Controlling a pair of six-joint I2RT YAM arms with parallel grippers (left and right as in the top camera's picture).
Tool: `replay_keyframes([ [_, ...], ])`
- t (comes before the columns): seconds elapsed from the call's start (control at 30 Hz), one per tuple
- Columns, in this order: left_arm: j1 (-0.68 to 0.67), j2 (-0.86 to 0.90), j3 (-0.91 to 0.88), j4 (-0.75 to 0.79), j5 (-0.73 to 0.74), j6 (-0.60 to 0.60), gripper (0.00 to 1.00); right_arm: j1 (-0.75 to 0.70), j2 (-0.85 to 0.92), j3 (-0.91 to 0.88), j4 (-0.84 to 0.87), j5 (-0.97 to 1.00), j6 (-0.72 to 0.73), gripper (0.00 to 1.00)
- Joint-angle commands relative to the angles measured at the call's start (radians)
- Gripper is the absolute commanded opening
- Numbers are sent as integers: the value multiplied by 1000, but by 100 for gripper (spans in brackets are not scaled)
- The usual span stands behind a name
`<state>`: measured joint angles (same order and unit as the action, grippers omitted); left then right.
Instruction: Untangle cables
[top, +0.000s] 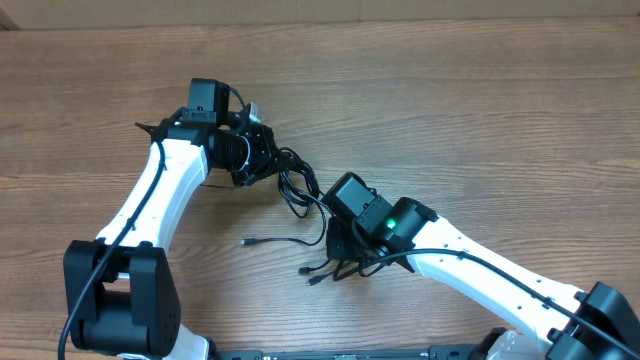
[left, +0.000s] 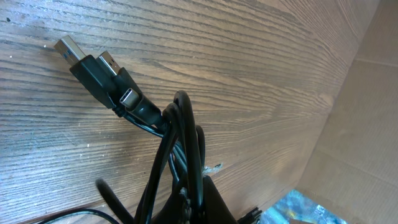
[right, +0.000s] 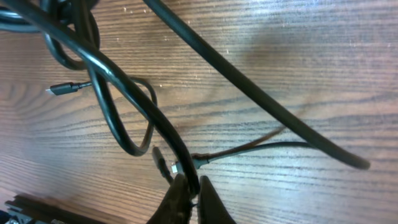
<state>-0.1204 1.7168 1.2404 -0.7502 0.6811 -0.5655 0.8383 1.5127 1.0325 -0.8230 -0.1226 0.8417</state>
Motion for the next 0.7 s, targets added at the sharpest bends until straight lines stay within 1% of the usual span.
replay_keyframes([
  [0.0, 2, -4, 5, 3, 26, 32, 4, -4, -18, 18, 6, -5, -9, 31],
  [0.13, 2, -4, 5, 3, 26, 31, 4, -1, -7, 13, 5, -5, 3, 35],
  [0.3, 2, -4, 5, 4, 27, 31, 4, -1, 24, 8, 7, -5, 58, 33],
  [0.4, 3, -4, 5, 6, 26, 31, 4, -1, 58, -2, 17, -6, 120, 34],
  [0.57, 3, -4, 5, 16, 27, 18, 4, 2, 87, -18, 25, -40, 281, 34],
  [0.6, 4, -4, 5, 23, 28, -12, 4, 9, 88, -37, 54, -35, 318, 34],
  [0.67, 4, -4, 5, 35, 38, -26, 4, 16, 88, -63, 100, -35, 343, 35],
])
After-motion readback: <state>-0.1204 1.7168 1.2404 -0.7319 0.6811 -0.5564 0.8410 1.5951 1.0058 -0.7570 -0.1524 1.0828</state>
